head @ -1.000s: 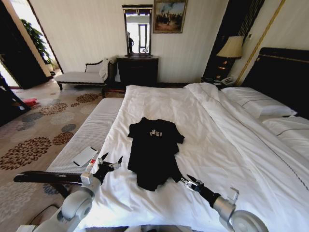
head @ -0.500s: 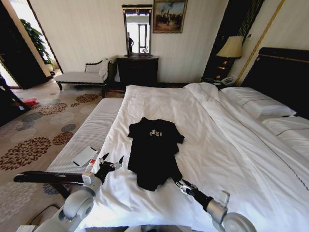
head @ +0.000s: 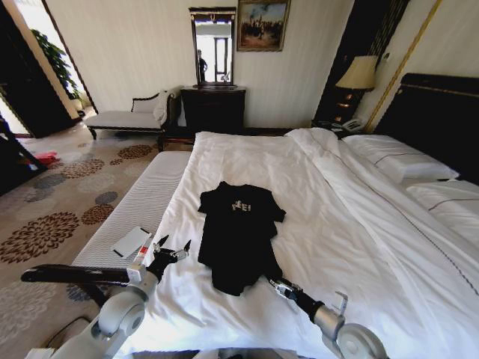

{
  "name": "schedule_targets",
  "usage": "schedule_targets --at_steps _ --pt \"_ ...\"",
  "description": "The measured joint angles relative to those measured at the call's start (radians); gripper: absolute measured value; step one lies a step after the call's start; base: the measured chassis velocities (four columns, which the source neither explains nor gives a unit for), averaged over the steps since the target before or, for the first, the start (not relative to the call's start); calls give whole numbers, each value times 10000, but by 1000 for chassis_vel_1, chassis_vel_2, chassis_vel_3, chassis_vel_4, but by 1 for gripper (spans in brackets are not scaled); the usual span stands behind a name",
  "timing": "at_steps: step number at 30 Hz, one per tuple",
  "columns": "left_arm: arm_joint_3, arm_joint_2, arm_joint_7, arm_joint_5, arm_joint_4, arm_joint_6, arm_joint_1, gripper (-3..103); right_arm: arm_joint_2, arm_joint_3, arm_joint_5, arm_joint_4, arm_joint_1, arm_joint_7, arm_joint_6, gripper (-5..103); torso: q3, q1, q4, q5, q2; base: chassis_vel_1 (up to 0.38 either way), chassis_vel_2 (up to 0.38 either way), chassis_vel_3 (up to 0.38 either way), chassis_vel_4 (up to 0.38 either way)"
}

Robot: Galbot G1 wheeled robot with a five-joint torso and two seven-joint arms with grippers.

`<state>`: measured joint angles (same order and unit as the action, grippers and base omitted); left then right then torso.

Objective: Fold the clothes on the bed.

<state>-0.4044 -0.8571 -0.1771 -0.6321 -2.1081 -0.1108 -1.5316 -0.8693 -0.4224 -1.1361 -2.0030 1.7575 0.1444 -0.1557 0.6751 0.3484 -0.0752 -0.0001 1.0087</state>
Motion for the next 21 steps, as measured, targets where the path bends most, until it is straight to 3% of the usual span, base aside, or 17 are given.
schedule_targets --at_steps 3,5,11,13,17,21 --pt "-52 -13 -8 -49 -5 0 16 100 -79 101 246 67 38 -1 5 61 0 0 -1 1 0 0 0 0 0" --pt "-53 -6 -8 -60 -5 0 28 100 -109 134 297 79 35 -13 10 61 0 0 0 0 0 0 0 0 0" --pt "-60 -30 -8 -71 -45 10 -12 100 -248 216 399 14 2 -142 24 33 0 0 1 1 0 0 0 0 0" --pt "-68 -48 -7 -70 -54 13 -35 100 -257 191 407 -23 36 -150 35 33 0 0 0 2 0 0 0 0 0" --pt "-80 -100 17 -37 -61 28 -128 100 -271 -48 401 -174 243 -211 98 12 0 -1 0 1 0 0 0 0 0" --pt "-24 -107 6 -58 -145 -49 -150 100 -239 -160 486 -258 445 -210 159 3 0 0 0 1 0 0 0 0 0"
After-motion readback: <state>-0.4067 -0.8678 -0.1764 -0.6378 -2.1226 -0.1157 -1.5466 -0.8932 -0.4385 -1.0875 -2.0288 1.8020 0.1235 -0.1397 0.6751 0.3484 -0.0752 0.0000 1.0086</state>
